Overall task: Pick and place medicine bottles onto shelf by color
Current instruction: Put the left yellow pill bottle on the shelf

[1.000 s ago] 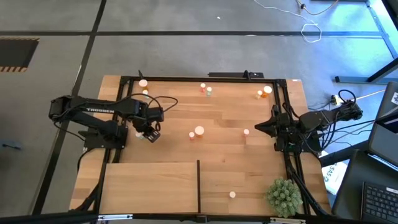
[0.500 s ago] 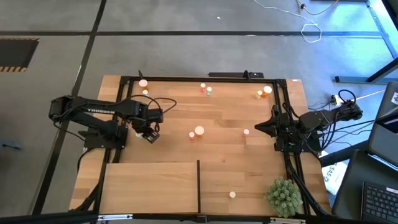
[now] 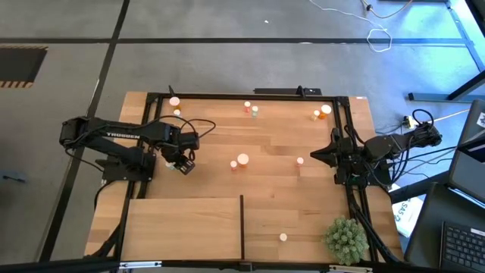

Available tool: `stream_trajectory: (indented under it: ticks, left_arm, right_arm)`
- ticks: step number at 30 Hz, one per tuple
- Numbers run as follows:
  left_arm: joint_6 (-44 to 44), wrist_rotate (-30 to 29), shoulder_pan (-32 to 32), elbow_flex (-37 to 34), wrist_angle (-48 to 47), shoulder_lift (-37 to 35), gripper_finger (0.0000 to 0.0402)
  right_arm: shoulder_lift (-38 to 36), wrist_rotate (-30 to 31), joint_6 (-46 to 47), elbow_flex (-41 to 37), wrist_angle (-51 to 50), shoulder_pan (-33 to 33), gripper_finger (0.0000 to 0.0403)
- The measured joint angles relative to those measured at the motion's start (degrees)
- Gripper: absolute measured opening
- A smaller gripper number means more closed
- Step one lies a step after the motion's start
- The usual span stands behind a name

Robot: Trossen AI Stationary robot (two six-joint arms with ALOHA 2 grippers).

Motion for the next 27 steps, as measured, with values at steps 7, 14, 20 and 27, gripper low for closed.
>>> stream_trajectory:
  ticks: [7,14,20,27]
  left_arm:
    - [0.10,-1.23,-0.02,0.00,-0.02,0.00,0.0139]
    - [0.03,-0.97,-0.22,0.00,0.34,0.00,0.0139]
    - [0.08,-1.47,-1.81,0.00,1.40,0.02,0.0139]
    - [0.09,-3.34,-2.91,0.02,0.98,0.46,0.0139]
  right_arm:
    - [0.00,0.00,0.00,0.00,0.00,0.00,0.0027]
    - [-0.01,0.01,0.00,-0.02,0.00,0.00,0.0027]
    - [-0.02,0.02,-0.04,-0.02,0.00,0.00,0.0027]
    - [-0.02,0.04,-0.05,-0.04,-0.76,0.00,0.0027]
